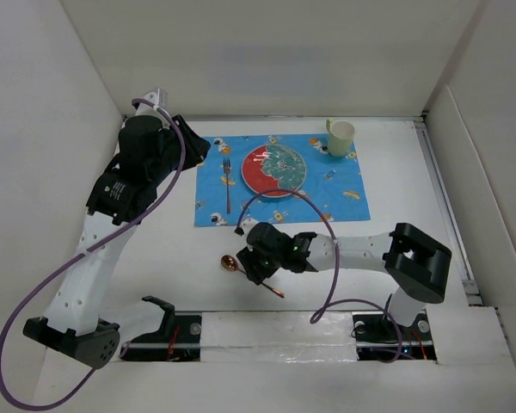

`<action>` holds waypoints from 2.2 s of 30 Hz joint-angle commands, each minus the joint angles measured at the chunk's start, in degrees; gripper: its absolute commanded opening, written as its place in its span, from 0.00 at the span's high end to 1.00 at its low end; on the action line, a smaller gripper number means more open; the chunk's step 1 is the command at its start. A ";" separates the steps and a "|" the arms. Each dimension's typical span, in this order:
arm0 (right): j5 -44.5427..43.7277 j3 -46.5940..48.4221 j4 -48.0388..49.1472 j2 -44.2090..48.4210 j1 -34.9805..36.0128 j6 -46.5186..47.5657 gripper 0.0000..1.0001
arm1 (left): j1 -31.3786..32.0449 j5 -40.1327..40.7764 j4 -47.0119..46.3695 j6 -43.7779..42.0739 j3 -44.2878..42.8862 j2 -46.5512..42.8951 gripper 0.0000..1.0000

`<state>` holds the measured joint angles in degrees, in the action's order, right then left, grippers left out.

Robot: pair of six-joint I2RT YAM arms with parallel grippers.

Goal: Set the dinner table for one person

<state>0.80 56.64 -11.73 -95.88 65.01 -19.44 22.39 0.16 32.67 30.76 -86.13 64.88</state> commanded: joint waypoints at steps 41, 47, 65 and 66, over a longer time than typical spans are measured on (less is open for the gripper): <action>-11.35 43.00 -17.18 -21.01 -43.38 0.28 1.00 | -0.16 -5.43 -10.69 -3.52 9.12 3.59 0.63; -11.78 47.59 -19.47 -27.60 -46.47 2.03 1.00 | -0.16 -5.18 -10.78 -3.78 10.28 4.20 0.61; -12.93 49.18 -20.18 -33.24 -48.23 5.38 0.96 | -0.16 -5.26 -12.18 -4.22 9.49 9.30 0.57; -12.75 48.92 -19.92 -33.15 -47.62 5.47 0.93 | -0.16 -5.35 -12.19 -4.31 9.49 9.38 0.57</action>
<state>-11.60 103.85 -32.58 -129.08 16.62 -15.27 22.39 -4.49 23.20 27.22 -75.85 74.50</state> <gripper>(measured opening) 0.056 0.426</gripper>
